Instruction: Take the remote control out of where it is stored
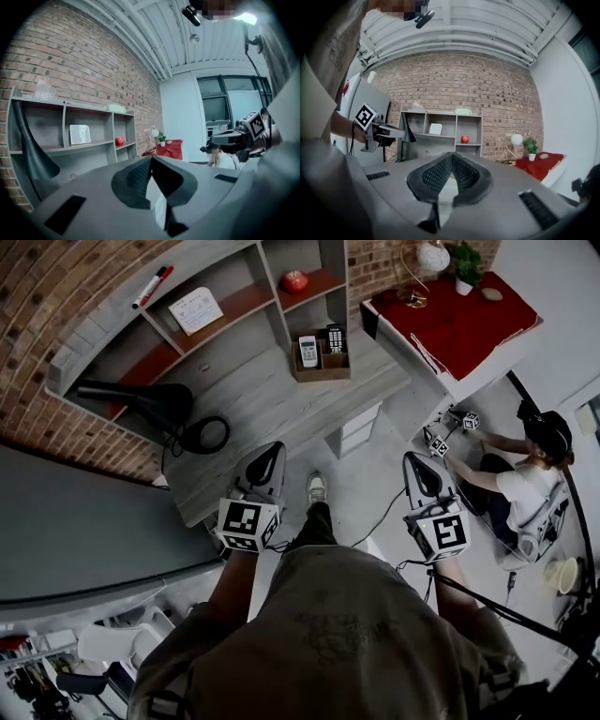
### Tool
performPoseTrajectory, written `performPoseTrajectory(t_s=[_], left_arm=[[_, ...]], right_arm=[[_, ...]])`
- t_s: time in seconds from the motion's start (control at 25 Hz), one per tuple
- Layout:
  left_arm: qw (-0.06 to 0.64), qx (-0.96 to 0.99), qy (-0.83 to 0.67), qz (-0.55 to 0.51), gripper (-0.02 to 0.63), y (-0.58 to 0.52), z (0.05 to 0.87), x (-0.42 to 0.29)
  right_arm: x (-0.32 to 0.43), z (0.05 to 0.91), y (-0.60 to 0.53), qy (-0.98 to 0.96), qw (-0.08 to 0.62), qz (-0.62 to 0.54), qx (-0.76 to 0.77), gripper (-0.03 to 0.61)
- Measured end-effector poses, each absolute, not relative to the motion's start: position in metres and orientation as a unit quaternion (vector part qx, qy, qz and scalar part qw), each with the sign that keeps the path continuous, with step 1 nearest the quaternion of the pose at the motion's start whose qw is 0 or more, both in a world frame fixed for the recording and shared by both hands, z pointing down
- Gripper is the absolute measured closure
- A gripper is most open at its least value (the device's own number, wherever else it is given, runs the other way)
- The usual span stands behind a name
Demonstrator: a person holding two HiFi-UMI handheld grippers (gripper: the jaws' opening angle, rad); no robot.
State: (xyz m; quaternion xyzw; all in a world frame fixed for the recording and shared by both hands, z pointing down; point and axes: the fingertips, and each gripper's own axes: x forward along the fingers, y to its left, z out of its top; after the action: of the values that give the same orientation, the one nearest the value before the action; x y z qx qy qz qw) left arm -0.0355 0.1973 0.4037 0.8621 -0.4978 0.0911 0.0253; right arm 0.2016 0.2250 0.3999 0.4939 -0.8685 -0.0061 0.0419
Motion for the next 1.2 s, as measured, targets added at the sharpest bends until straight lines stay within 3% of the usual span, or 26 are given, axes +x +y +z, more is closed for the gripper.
performPoseTrajectory(t_s=[1.2], left_arm=[[0.011,0.883,-0.464,0.072,0.601,-0.044,0.402,-0.078]], right_arm=[[0.115,0.395,-0.032,-0.871,0.068,-0.006,0.486,0.566]])
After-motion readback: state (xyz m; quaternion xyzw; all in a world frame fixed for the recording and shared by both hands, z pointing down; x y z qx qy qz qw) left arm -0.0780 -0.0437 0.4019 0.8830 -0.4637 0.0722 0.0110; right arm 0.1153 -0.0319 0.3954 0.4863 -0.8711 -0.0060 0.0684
